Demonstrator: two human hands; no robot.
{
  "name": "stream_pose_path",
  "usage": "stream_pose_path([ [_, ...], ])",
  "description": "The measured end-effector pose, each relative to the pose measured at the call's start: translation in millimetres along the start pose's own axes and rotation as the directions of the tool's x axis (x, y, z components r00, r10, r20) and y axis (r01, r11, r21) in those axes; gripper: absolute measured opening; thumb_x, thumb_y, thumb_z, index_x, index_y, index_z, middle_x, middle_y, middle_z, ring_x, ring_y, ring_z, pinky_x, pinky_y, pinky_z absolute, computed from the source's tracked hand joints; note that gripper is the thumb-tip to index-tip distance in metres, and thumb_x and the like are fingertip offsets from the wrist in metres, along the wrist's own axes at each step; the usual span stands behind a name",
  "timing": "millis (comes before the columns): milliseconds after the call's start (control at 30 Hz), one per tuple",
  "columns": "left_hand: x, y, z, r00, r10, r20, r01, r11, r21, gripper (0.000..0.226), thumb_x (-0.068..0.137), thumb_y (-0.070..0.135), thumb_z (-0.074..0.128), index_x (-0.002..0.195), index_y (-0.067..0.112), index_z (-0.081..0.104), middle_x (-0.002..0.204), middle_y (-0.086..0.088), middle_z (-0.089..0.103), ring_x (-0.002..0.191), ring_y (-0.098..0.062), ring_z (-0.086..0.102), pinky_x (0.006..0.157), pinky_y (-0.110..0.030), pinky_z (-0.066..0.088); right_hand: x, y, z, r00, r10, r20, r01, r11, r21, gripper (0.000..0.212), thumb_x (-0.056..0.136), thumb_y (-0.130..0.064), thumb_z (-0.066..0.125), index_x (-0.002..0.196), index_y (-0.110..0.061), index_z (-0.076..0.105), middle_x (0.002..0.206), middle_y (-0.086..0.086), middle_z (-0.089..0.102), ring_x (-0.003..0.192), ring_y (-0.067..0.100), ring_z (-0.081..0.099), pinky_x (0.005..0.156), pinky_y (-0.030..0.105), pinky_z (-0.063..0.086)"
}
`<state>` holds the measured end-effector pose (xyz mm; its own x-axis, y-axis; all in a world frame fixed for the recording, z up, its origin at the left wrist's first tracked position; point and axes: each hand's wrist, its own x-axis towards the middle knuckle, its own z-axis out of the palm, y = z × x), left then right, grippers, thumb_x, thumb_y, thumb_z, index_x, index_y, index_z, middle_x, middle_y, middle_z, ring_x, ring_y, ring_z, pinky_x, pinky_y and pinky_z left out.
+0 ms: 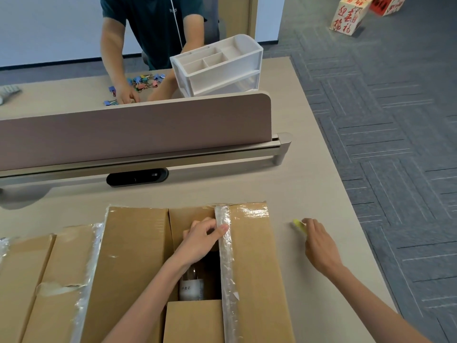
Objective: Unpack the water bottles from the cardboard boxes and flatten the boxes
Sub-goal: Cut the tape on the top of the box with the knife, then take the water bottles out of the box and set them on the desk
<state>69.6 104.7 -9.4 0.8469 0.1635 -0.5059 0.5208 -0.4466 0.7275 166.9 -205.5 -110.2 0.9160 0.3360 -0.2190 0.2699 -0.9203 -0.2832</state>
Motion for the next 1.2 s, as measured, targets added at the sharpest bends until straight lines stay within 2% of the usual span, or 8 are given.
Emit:
stream_pose_path([
  [200,-0.6,2.3,-1.2,0.999,-0.025,0.020,0.024,1.000,0.001,0.042,0.097,0.050,0.047,0.076,0.015,0.054,0.102,0.007,0.063,0.118,-0.015,0.046,0.113,-0.051,0.022,-7.7,9.8,8.4,0.993,0.079,0.083,-0.084,0.995,0.060,0.047,0.084,0.007,0.044,0.126,-0.014,0.042,0.119,0.003,0.047,0.112,0.026,0.050,0.067,0.036,0.045],
  [333,-2.6,1.4,-1.0,1.000,-0.027,0.014,0.027,1.000,-0.017,0.048,0.091,0.066,0.047,0.075,0.022,0.057,0.097,0.007,0.064,0.115,-0.016,0.051,0.112,-0.051,0.026,-8.0,16.8,8.5,0.994,0.101,0.038,-0.105,0.987,0.120,0.035,0.081,0.006,0.057,0.112,-0.009,0.050,0.108,0.008,0.053,0.100,0.033,0.057,0.065,0.039,0.045],
  [500,-10.5,10.2,-3.9,0.994,0.098,-0.041,-0.102,0.986,-0.131,0.086,0.076,0.083,0.048,0.091,-0.002,0.058,0.094,-0.016,0.059,0.090,-0.020,0.054,0.095,-0.038,0.041,-2.4,11.1,-7.3,0.988,0.137,-0.076,-0.111,0.953,0.281,0.024,0.090,-0.004,0.058,0.112,-0.010,0.054,0.112,0.002,0.053,0.096,0.025,0.056,0.071,0.037,0.046],
  [567,-16.7,21.2,-7.2,0.987,0.155,-0.047,-0.160,0.974,-0.160,0.075,0.087,0.067,0.049,0.090,-0.007,0.057,0.095,-0.024,0.054,0.091,-0.031,0.051,0.085,-0.024,0.040,0.5,3.1,-19.2,0.984,0.149,-0.099,-0.094,0.902,0.422,0.015,0.095,-0.009,0.053,0.107,-0.016,0.054,0.110,-0.005,0.053,0.094,0.016,0.056,0.072,0.034,0.046],
  [667,-24.3,39.3,-10.0,0.983,0.167,-0.072,-0.179,0.962,-0.207,0.027,0.099,0.036,0.046,0.092,0.019,0.065,0.100,0.005,0.063,0.094,-0.005,0.056,0.081,-0.005,0.038,7.4,-9.6,-39.3,0.978,0.164,-0.126,-0.062,0.813,0.579,0.013,0.095,-0.008,0.051,0.098,-0.019,0.058,0.099,-0.006,0.061,0.088,0.013,0.061,0.069,0.032,0.051],
  [800,-26.5,56.9,-0.4,0.951,0.306,-0.043,-0.307,0.922,-0.234,0.029,0.098,0.035,0.049,0.112,0.016,0.066,0.114,0.002,0.064,0.105,-0.002,0.057,0.088,-0.008,0.041,6.8,-22.8,-68.3,0.984,0.150,-0.101,-0.029,0.681,0.732,0.019,0.091,0.002,0.054,0.090,-0.014,0.063,0.085,-0.001,0.067,0.073,0.012,0.065,0.071,0.031,0.051],
  [933,-24.9,68.4,20.6,0.911,0.412,0.010,-0.408,0.904,-0.126,0.030,0.090,0.041,0.050,0.119,0.039,0.058,0.119,0.029,0.058,0.114,0.004,0.050,0.094,-0.012,0.040,-6.3,-24.4,-92.7,0.989,0.130,-0.072,-0.020,0.595,0.803,0.019,0.092,0.005,0.049,0.090,-0.008,0.063,0.080,0.011,0.068,0.066,0.012,0.064,0.064,0.028,0.051],
  [1200,-15.9,71.5,51.5,0.805,0.574,0.150,-0.572,0.685,0.451,0.054,0.098,0.022,0.055,0.143,0.046,0.040,0.155,0.024,0.019,0.140,0.000,0.019,0.113,-0.022,0.009,-39.4,-5.6,-122.7,0.993,0.114,-0.016,-0.042,0.493,0.869,0.017,0.099,-0.004,0.047,0.094,-0.003,0.064,0.079,0.016,0.070,0.070,0.031,0.068,0.069,0.042,0.053],
])
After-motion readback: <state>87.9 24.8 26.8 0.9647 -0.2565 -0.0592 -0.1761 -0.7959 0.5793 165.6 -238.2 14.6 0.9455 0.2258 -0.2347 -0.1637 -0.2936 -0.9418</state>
